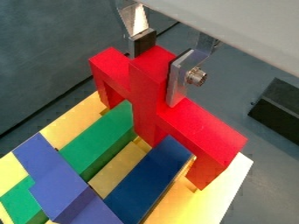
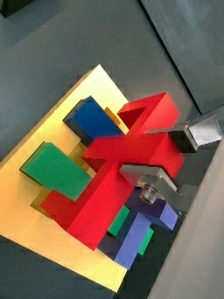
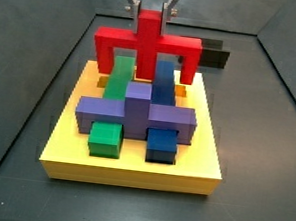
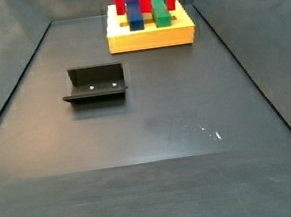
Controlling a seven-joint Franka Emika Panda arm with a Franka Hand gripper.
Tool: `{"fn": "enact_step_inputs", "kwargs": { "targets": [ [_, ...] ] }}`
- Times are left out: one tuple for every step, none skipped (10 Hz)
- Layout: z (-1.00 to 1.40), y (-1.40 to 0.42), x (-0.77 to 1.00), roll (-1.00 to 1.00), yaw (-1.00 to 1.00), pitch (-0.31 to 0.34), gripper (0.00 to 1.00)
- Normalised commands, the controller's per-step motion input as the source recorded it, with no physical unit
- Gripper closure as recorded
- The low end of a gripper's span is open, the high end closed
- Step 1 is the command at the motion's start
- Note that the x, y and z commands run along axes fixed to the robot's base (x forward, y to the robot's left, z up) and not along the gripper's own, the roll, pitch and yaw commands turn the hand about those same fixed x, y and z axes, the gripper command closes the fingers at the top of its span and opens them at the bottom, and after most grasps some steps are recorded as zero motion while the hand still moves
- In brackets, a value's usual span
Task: Pick up the red object. Move up. Place the red object on the fixture. Regrasp the red object. Move to above the board. Insert the red object.
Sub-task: Insert the red object.
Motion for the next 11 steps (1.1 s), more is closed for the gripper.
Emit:
{"fn": "enact_step_inputs", "kwargs": {
  "targets": [
    [-0.18,0.01,-0.03,0.10,0.05,0.000,1.00],
    [0.00,0.00,0.00,0.00,0.07,0.000,1.00],
    [0.00,0.00,0.00,0.00,0.06,0.000,1.00],
    [0.10,0.00,0.00,0.00,0.04,0.000,1.00],
    [0.16,0.00,0.00,-0.01,0.03,0.009,1.00],
    [0.17,0.00,0.00,-0.02,0.00,0.023,1.00],
    [0.08,0.00,0.00,0.00,0.00,0.000,1.00],
    [0.00,0.00,-0.04,0.00,0.00,0.000,1.00],
    [-0.01,0.00,-0.06,-0.01,0.00,-0.033,1.00],
    [-0.12,0.00,-0.05,0.00,0.03,-0.060,1.00],
    [-0.11,0.00,0.00,0.00,0.09,-0.041,1.00]
  ]
}}
